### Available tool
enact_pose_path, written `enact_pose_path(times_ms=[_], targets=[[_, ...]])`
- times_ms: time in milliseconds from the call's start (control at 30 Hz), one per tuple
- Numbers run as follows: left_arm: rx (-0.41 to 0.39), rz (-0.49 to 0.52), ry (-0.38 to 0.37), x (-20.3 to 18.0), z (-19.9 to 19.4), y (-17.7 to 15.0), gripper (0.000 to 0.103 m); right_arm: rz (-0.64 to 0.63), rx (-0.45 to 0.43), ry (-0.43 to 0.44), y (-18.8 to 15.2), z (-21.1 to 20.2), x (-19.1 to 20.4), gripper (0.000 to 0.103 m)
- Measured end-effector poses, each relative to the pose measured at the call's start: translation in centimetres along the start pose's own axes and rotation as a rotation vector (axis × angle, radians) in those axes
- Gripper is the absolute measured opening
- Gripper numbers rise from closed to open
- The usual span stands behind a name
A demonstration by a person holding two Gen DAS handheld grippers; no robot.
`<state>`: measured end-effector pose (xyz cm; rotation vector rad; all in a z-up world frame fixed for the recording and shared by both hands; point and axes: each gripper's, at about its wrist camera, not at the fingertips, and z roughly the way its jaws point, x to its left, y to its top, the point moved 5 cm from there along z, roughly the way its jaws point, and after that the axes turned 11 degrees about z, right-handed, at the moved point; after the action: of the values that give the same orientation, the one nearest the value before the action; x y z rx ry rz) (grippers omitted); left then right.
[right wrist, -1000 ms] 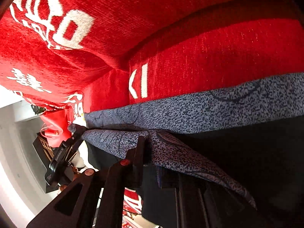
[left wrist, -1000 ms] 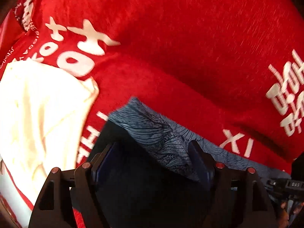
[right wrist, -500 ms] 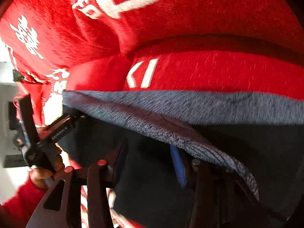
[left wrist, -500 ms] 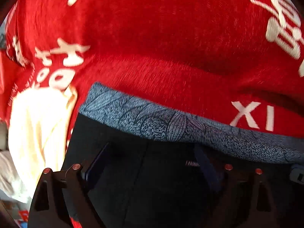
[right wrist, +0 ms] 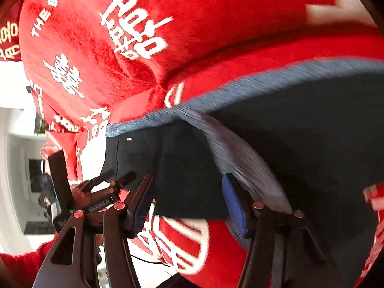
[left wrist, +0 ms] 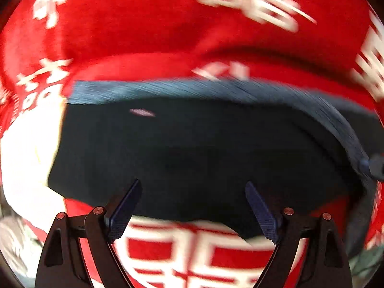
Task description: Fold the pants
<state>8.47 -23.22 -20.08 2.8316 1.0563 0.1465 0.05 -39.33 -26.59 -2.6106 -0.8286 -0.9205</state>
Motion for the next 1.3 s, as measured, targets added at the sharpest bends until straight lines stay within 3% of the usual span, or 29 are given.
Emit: enact_pose_path(times_ms=[67,200,333,533,667,867,1100,1133,1200,1233,1267,1300], targets=[[0.009,0.060,-0.060,-3.4,-0.3,-1.0,0.089,0.027,-0.034,0.014,-1.8,-2.0,-1.3,0.062],[0.013,0.170,-0.190,-10.6,-1.0,-2.8,0.089,0.102,-0.097,-0.060,-6.3,-5.3,-4.5,0.062],[-0.003,0.240,-0.260,-15.4,-1.5,-3.6,0.089,0.228,-0.160,-0.099,-10.9,-7.8,-8.6,0.062],[-0.021,0.293,-0.342,-18.5,-1.8,-3.9,0.089,0.402,-0.243,-0.187,-18.7,-10.5,-15.5,0.062],[-0.006,0.311,-0.371,-20.6,-1.0,-4.2,0.089,0.466,-0.225,-0.223,-22.7,-9.5,-19.0,0.062],[0.039,0.312,-0.398,-22.9,1.0,-4.2,0.089,0.499,-0.206,-0.161,-24.5,-7.7,-21.0,0.062],[0.056,0.311,-0.407,-25.2,1.2,-4.5,0.089,0.521,-0.267,0.007,-23.2,-8.1,-21.8,0.062],[0.057,0.313,-0.401,-25.6,1.2,-4.5,0.089,0.527,-0.263,0.016,-23.1,-8.1,-22.0,0.059],[0.057,0.313,-0.400,-26.1,1.1,-4.6,0.089,0.552,-0.235,0.022,-23.0,-8.0,-22.7,0.042],[0.060,0.308,-0.407,-26.2,1.0,-4.7,0.089,0.564,-0.218,0.030,-23.1,-8.0,-22.9,0.016],[0.065,0.304,-0.422,-26.6,1.0,-4.7,0.081,0.576,-0.189,0.056,-23.1,-8.1,-23.2,0.009],[0.066,0.306,-0.424,-26.6,0.8,-4.8,0.060,0.585,-0.175,0.077,-22.9,-8.5,-23.2,0.009]])
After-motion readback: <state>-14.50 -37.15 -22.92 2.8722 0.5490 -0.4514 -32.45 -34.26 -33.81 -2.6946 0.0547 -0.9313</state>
